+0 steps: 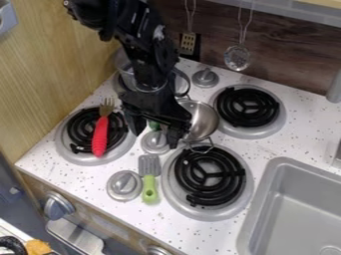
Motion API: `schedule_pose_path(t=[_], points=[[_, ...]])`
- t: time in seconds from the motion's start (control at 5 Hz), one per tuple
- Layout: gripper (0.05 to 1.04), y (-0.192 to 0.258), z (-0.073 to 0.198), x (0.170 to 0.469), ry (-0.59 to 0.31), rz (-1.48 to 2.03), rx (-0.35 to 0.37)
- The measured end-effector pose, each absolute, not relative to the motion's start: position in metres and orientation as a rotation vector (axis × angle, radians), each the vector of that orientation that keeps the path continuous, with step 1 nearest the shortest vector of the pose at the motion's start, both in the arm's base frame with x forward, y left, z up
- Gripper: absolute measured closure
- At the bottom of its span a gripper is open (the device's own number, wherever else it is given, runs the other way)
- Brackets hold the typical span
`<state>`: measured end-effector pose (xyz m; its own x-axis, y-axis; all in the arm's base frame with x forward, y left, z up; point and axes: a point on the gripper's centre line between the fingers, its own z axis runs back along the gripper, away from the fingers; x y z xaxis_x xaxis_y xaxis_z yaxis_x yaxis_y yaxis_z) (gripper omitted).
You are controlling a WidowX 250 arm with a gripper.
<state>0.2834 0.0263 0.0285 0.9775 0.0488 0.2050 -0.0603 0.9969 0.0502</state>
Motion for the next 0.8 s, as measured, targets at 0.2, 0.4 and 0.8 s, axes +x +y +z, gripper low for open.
schedule_pose_path(t=[0.2,0.4,0.8], points=[[0.083,0.026,0.022,0.280,-0.182,0.057,0.057],[0.083,0.022,0.016,0.271,-0.165,0.121,0.084],[0.083,0.018,0.015,0.247,-0.118,0.415,0.203]])
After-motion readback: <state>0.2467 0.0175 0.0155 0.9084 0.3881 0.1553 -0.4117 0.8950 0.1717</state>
